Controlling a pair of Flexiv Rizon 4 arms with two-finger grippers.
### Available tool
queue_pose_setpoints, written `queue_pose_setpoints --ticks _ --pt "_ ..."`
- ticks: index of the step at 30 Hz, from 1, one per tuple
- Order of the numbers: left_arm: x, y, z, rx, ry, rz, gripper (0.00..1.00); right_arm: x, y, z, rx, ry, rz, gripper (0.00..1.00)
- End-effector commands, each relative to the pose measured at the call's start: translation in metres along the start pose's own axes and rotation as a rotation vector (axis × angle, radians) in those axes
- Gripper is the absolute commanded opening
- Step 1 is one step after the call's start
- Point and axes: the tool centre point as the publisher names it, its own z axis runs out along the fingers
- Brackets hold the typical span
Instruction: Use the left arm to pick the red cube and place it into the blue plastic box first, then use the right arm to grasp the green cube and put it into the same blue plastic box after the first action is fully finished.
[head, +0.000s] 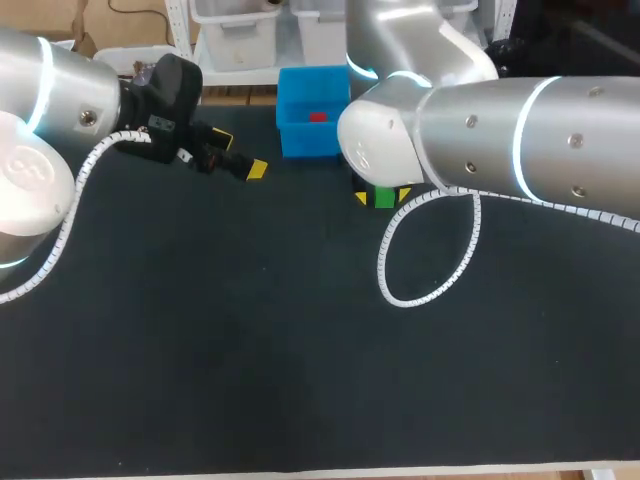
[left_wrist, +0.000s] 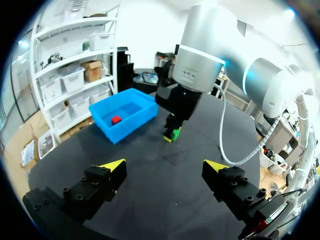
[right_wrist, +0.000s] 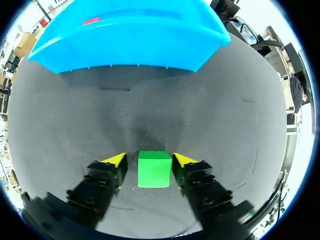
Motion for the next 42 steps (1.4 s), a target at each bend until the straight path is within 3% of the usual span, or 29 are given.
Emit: queue_pose_setpoints --ticks 1,11,20,33,42 --pt "0.002 0.001 0.000 0.004 -0.011 0.003 1.00 0.002 0.001 -0.001 0.004 0.002 0.003 0.00" --pt "0.002 0.001 0.000 0.004 -0.011 0.003 1.00 0.014 -0.009 -0.022 0.016 0.006 0.017 0.00" --pt "0.002 0.001 0.000 0.004 -0.011 0.003 1.00 0.009 -0.023 -0.072 0.020 -0.055 0.020 0.00" --pt "0.002 0.001 0.000 0.004 -0.011 0.003 1.00 -0.038 -0.024 -0.150 -0.049 -0.222 -0.074 0.00" --pt "0.002 0.001 0.000 0.004 -0.011 0.003 1.00 -0.075 -0.013 -0.169 -0.081 -0.289 -0.172 0.00"
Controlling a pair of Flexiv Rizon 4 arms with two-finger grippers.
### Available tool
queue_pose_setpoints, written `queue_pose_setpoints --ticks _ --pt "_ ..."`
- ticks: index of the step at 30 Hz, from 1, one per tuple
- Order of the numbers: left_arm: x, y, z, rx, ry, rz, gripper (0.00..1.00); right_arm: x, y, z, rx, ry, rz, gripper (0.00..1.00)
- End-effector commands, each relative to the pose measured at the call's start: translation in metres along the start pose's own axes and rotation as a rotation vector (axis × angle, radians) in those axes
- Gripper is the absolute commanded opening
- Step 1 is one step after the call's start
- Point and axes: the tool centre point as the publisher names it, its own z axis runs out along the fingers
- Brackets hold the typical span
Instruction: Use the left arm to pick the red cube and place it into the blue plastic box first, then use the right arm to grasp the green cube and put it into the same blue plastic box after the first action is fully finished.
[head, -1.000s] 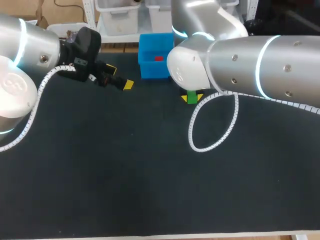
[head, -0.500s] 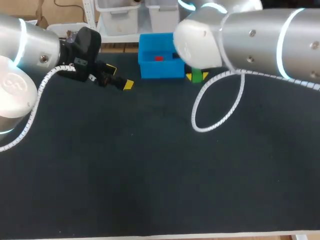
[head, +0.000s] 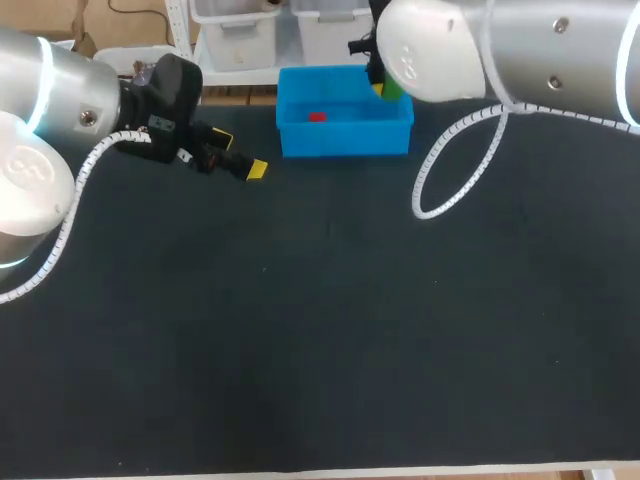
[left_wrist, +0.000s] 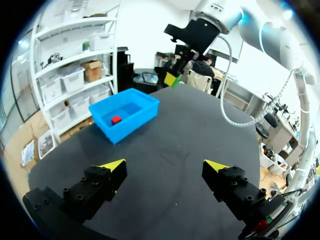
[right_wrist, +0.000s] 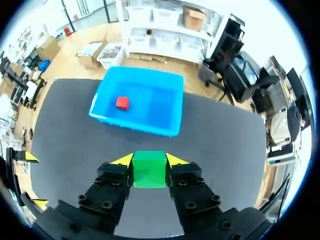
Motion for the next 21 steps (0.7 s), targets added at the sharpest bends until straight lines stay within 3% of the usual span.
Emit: queue_pose_setpoints --ticks 1,14,21 --pt "0.002 0.001 0.000 0.004 -0.011 0.003 1.00 -0.012 0.002 0.005 -0.018 -0.008 -0.026 0.00" --pt "0.002 0.001 0.000 0.004 -0.011 0.003 1.00 -0.052 0.014 0.025 -0.186 -0.055 -0.110 0.00" --pt "0.002 0.001 0.000 0.004 -0.011 0.003 1.00 -0.070 0.013 0.038 -0.229 -0.058 -0.127 0.00"
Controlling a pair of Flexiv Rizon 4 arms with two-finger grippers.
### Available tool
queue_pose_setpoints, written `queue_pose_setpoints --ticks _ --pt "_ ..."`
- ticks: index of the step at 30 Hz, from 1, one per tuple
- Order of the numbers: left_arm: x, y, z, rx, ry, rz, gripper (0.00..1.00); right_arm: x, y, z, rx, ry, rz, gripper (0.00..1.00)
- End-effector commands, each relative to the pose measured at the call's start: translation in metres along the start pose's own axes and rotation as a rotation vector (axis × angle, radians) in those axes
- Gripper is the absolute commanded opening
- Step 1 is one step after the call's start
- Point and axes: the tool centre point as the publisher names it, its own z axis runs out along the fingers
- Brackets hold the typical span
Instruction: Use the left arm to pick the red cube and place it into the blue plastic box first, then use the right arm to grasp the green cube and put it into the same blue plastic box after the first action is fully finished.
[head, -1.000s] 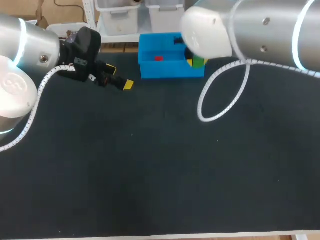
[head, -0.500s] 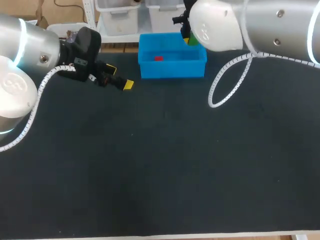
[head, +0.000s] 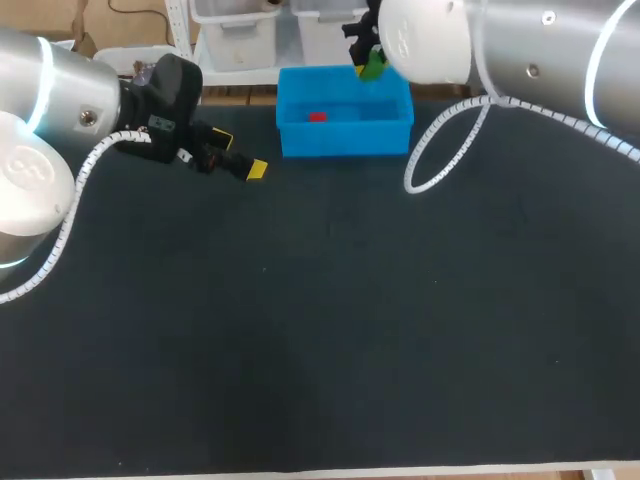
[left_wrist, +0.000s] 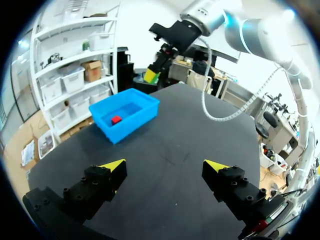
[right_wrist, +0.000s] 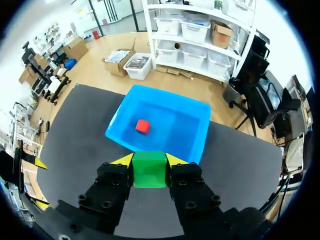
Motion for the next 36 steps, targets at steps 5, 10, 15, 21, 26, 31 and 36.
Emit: queue_pose_setpoints --ticks 5,10,15,21,26,31,36 --pt "0.002 0.001 0.000 0.005 -0.011 0.003 1.00 -0.027 -0.014 0.027 -0.065 0.035 0.005 0.00" --pt "0.002 0.001 0.000 0.005 -0.011 0.003 1.00 -0.035 -0.022 0.047 -0.098 0.056 0.020 0.00" --pt "0.002 0.001 0.000 0.005 -0.011 0.003 1.00 -0.040 -0.027 0.065 -0.113 0.074 0.019 0.00" --pt "0.002 0.001 0.000 0.005 -0.011 0.003 1.00 -0.044 -0.034 0.080 -0.122 0.087 0.016 0.00" --pt "0.002 0.001 0.000 0.005 -0.011 0.003 1.00 -0.047 -0.040 0.091 -0.121 0.102 0.008 0.00" --pt "0.002 0.001 0.000 0.005 -0.011 0.003 1.00 -0.048 -0.044 0.097 -0.110 0.113 0.007 0.00" --pt "0.002 0.001 0.000 0.005 -0.011 0.003 1.00 -0.050 -0.046 0.099 -0.097 0.119 0.039 1.00"
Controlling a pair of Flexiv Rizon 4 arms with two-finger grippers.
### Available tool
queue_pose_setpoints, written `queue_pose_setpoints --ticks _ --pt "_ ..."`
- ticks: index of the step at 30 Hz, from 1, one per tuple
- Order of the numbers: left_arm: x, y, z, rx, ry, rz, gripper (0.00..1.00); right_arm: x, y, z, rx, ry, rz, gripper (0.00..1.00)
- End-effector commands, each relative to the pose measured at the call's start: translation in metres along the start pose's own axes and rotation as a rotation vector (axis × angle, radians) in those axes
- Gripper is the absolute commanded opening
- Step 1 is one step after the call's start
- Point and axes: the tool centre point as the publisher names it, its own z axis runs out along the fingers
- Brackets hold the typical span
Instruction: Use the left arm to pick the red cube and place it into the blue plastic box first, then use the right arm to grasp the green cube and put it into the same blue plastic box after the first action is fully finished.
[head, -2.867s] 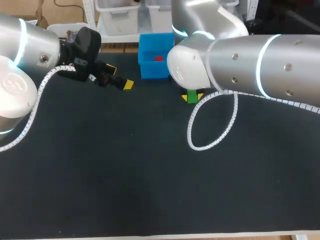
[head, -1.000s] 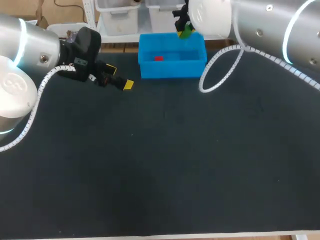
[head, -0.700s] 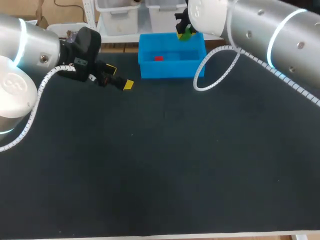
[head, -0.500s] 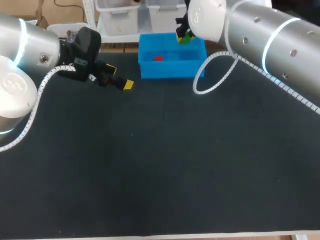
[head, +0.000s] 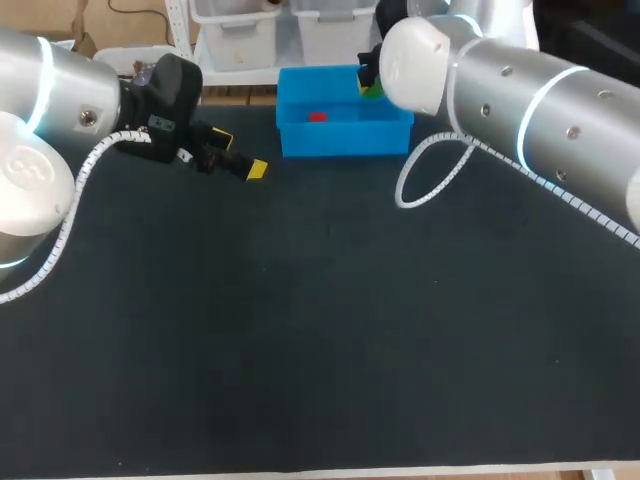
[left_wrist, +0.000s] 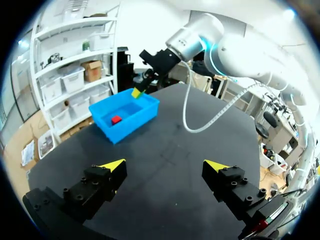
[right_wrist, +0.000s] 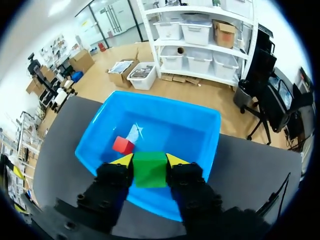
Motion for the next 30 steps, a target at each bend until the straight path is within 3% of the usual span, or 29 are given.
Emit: queue_pose_setpoints --ticks 1,13,24,30 --pt "0.002 0.001 0.000 0.005 -0.011 0.003 1.00 -0.034 -0.003 0.014 0.002 0.232 0.006 1.00" --pt "0.002 0.001 0.000 0.005 -0.011 0.003 1.00 -0.033 -0.002 -0.002 0.029 0.211 0.017 1.00" --pt "0.002 0.001 0.000 0.005 -0.011 0.003 1.00 -0.025 -0.001 -0.058 0.040 0.129 0.066 1.00" --pt "0.002 0.001 0.000 0.005 -0.011 0.003 1.00 -0.025 -0.001 -0.058 0.040 0.129 0.066 1.00"
